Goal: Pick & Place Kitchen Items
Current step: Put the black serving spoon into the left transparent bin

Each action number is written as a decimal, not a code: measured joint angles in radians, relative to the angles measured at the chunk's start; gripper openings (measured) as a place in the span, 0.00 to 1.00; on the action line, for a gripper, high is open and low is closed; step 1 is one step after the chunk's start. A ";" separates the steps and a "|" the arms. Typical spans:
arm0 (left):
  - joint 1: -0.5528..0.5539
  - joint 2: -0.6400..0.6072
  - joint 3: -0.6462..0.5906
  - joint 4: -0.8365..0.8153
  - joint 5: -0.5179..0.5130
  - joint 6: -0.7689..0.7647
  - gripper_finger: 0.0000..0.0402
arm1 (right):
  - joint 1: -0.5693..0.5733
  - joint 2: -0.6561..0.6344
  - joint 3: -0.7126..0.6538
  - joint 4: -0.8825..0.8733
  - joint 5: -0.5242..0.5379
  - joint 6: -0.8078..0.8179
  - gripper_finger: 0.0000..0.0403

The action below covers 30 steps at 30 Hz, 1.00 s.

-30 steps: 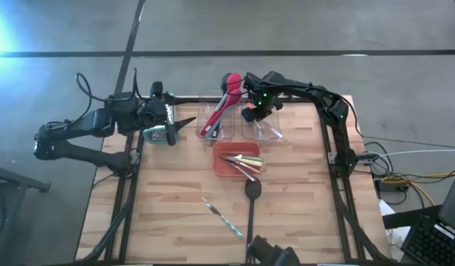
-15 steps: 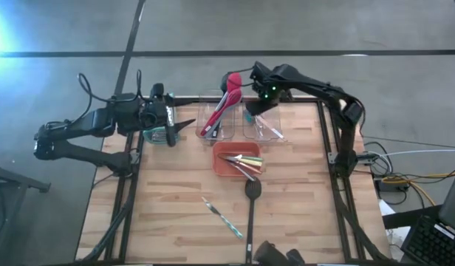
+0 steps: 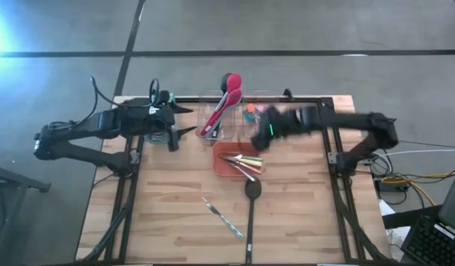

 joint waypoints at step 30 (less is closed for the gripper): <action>0.000 0.003 -0.039 0.030 0.000 0.034 0.66 | 0.709 0.512 -0.131 0.297 0.325 1.285 0.27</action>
